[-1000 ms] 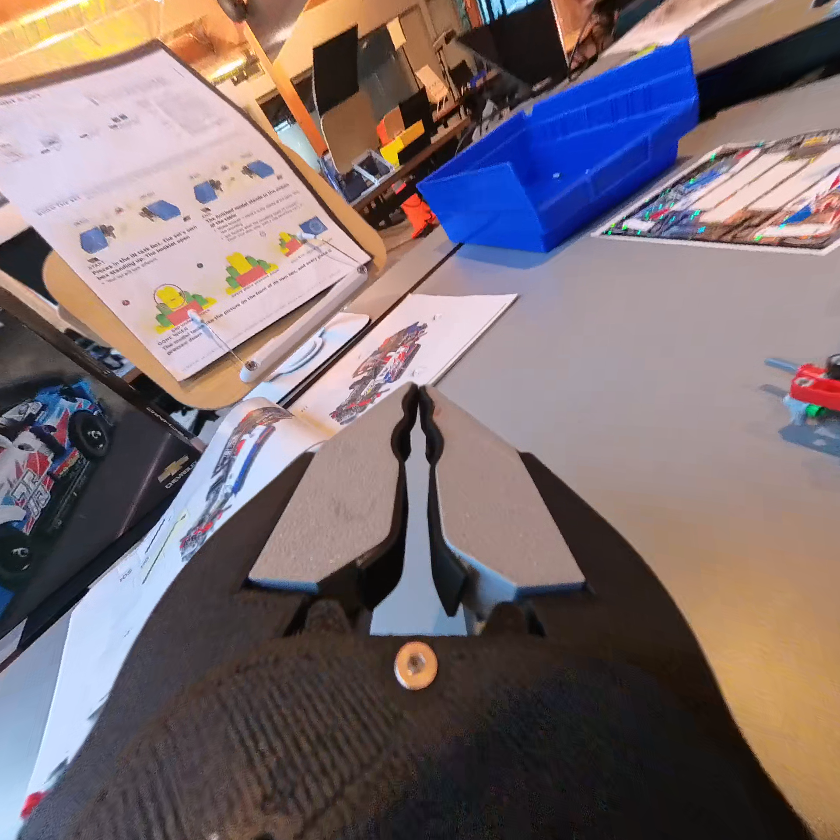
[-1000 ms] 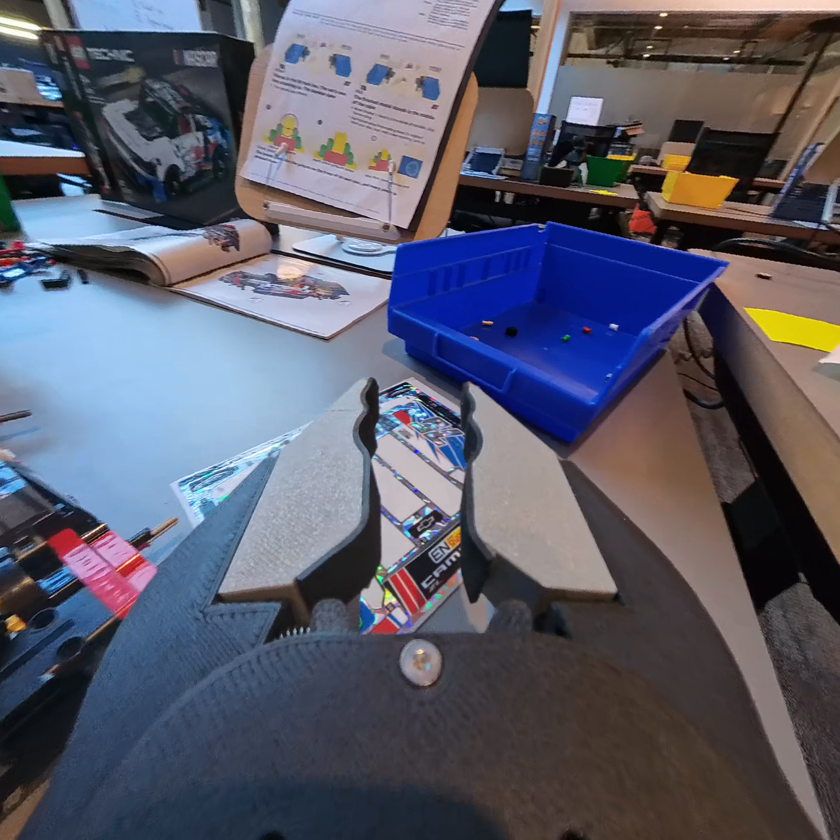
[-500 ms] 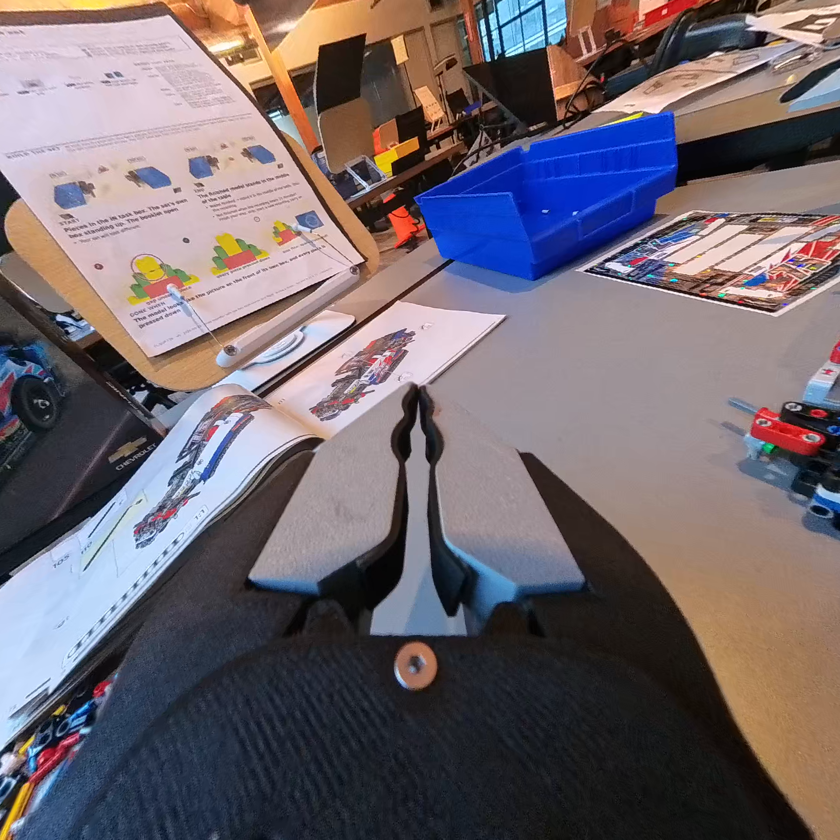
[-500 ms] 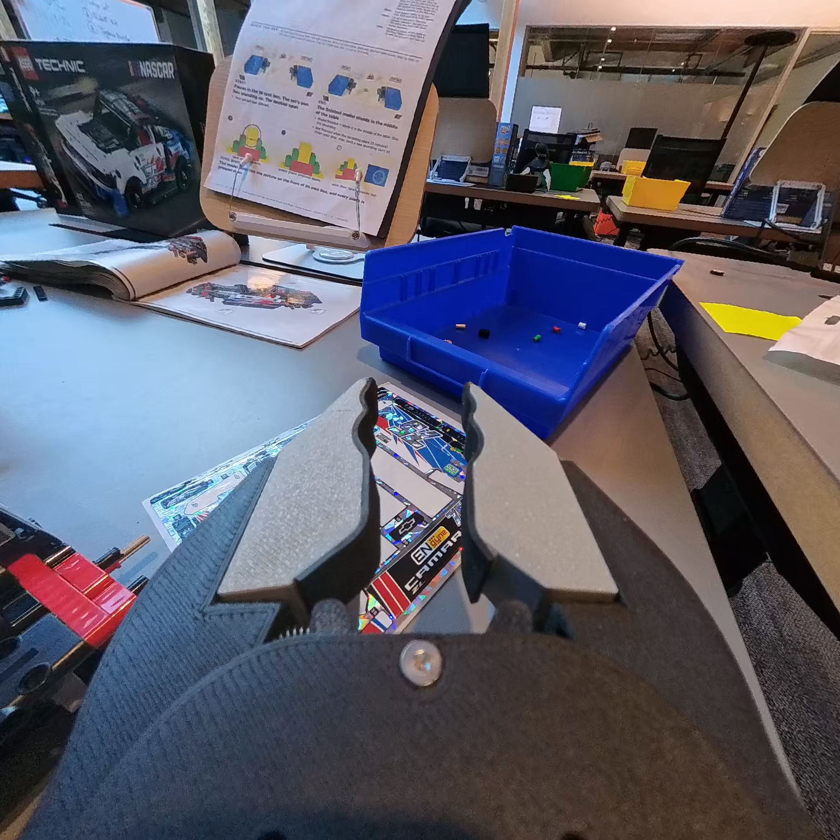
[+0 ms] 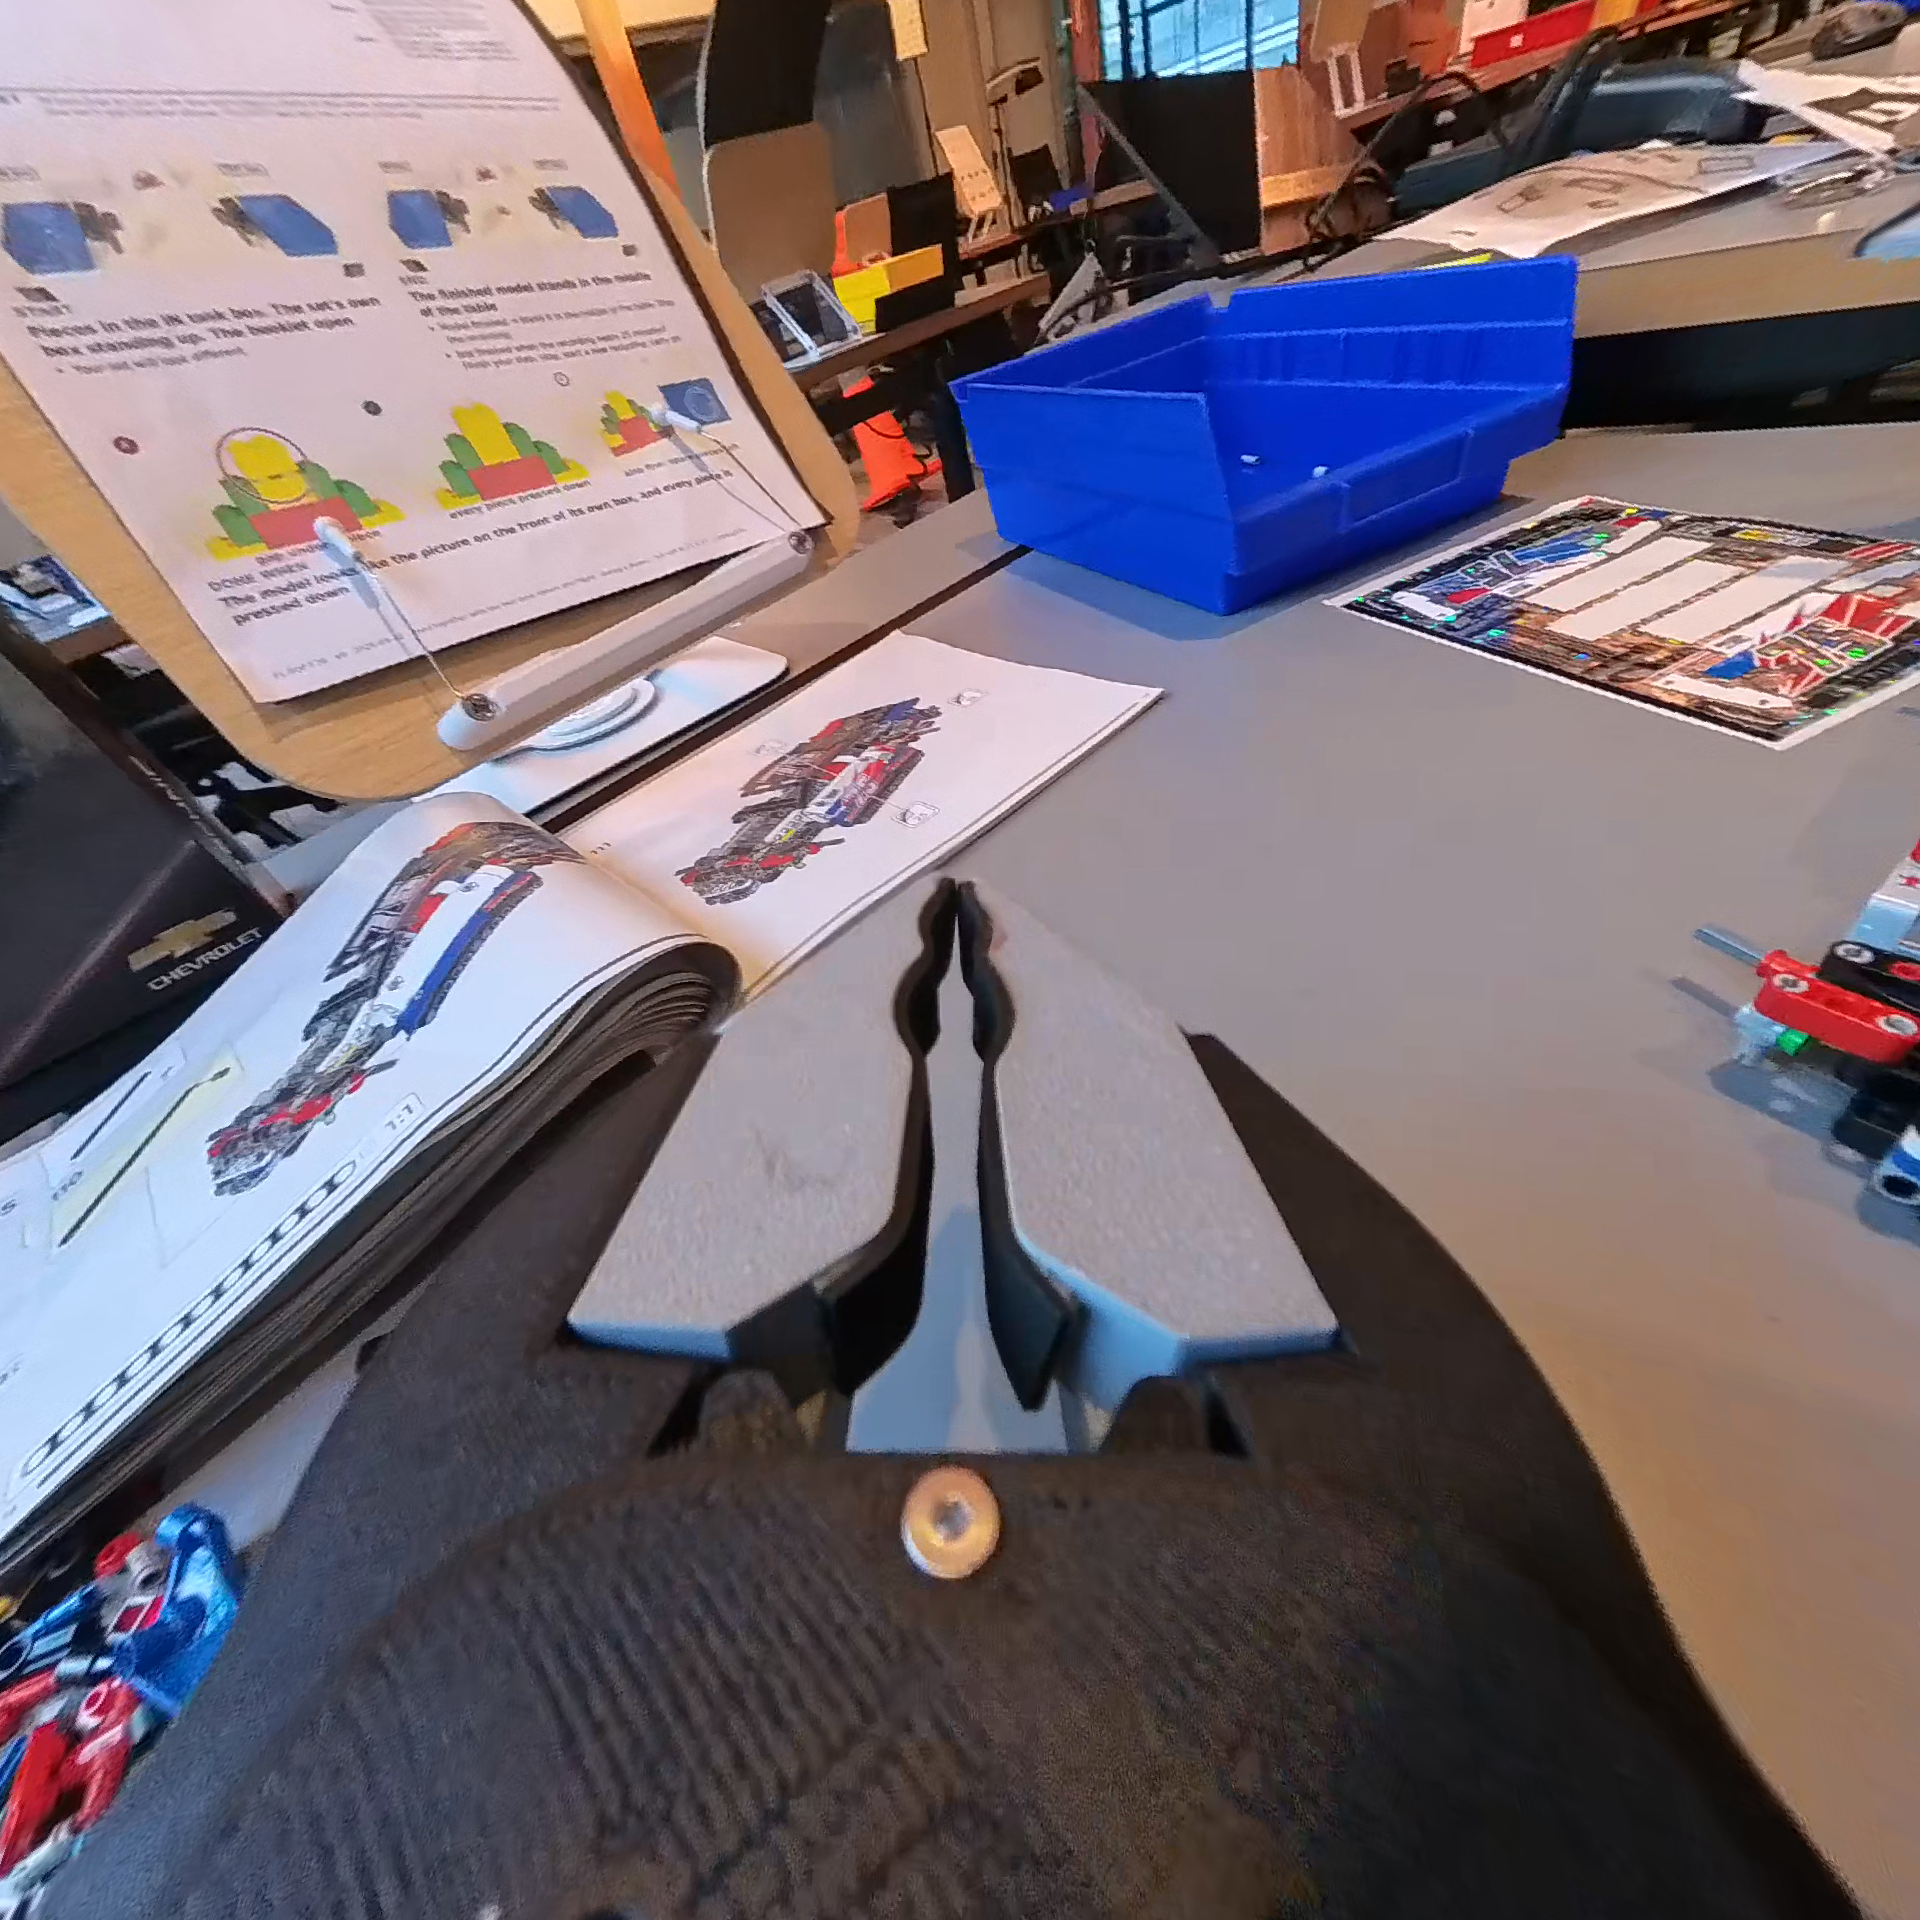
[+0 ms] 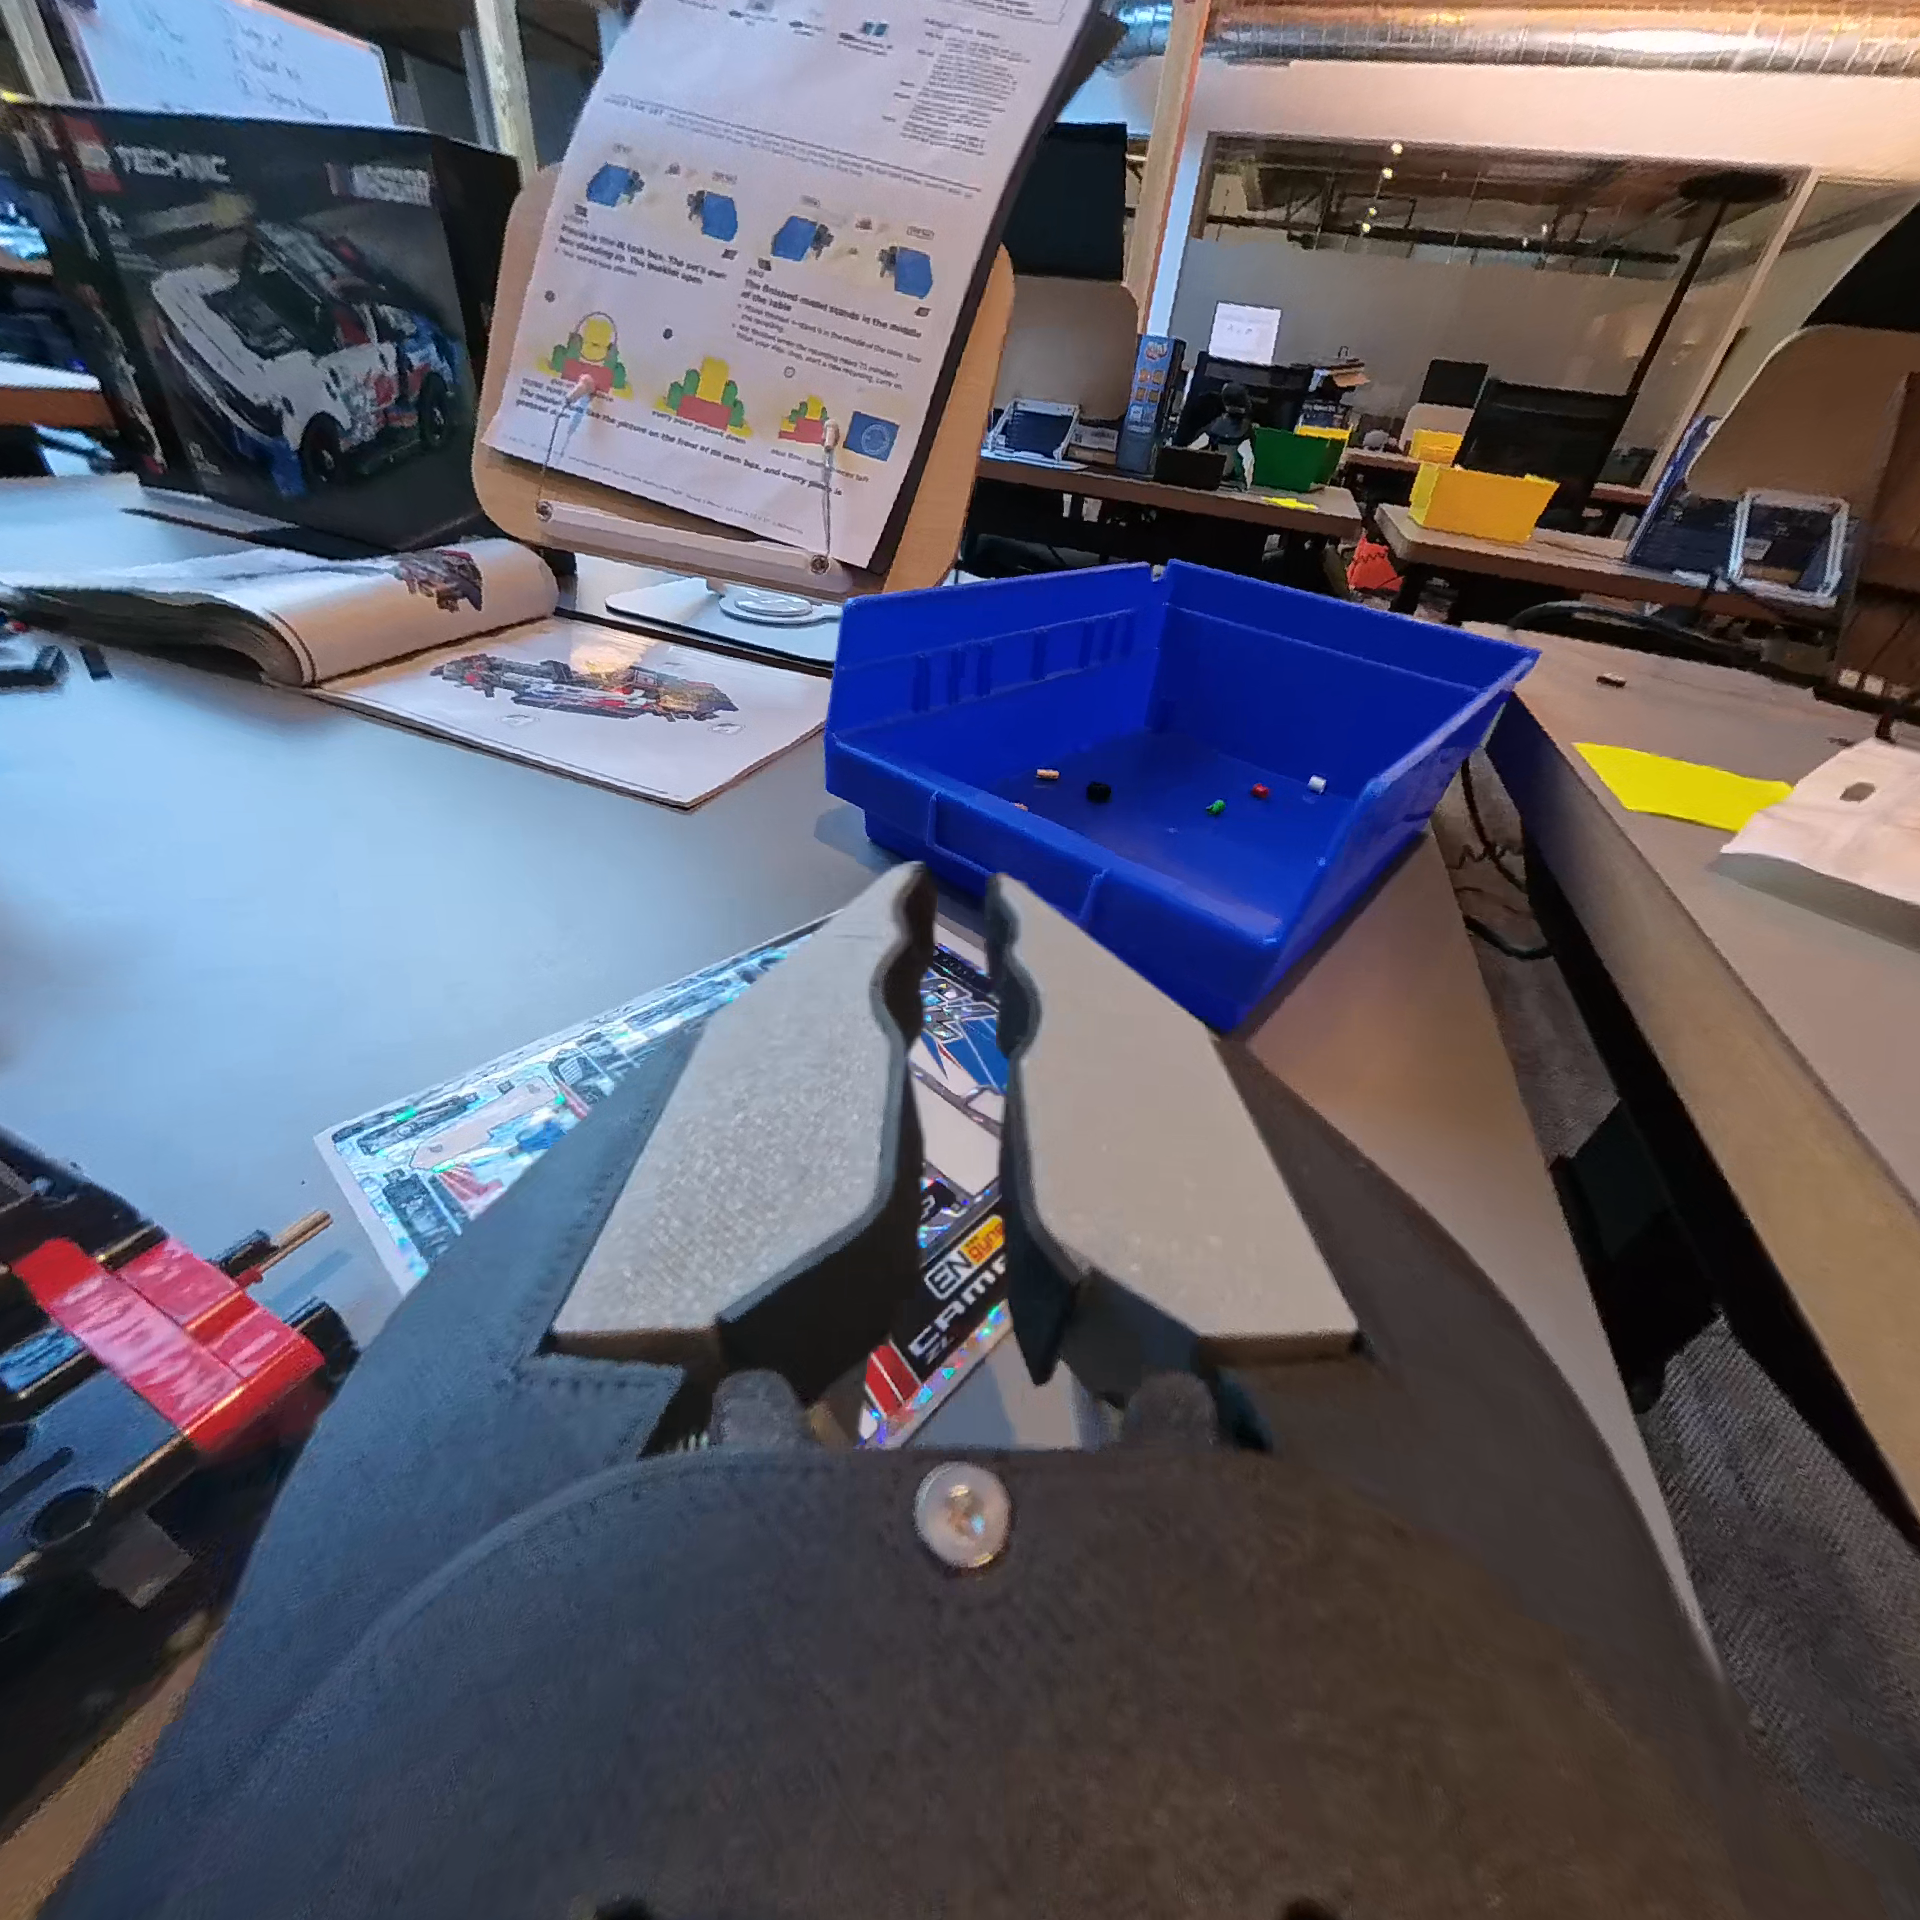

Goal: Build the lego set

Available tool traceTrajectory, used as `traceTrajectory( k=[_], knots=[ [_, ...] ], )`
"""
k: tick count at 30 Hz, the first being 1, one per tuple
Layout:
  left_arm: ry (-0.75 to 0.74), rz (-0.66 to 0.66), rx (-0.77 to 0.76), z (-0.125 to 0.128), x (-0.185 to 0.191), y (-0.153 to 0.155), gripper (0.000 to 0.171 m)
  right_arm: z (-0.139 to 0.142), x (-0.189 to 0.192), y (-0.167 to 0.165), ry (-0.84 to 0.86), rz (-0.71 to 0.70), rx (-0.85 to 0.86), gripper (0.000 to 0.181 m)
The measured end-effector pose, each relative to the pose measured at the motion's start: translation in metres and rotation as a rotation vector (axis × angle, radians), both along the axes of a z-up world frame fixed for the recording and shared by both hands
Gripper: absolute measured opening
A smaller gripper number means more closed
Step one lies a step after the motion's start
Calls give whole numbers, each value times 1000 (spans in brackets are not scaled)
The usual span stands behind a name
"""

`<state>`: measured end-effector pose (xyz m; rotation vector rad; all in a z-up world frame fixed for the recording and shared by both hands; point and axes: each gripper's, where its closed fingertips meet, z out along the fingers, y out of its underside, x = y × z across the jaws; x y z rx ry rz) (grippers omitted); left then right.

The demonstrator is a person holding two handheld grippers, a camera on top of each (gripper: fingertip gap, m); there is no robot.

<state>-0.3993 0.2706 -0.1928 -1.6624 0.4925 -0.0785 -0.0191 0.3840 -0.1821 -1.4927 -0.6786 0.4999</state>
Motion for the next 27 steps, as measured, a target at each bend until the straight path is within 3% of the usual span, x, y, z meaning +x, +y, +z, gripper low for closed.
traceTrajectory(
  k=[6,13,27],
  knots=[
    [-36,-70,-92,-10,6,5,0,-3,-9,-5,-88,17,59,2],
    [-112,-4,-106,-8,-2,15,0,-3,-13,-7,-73,52,44,3],
    [-160,34,-122,-7,23,59,7,-5,-17,-10,-79,74,33,3]
  ],
)
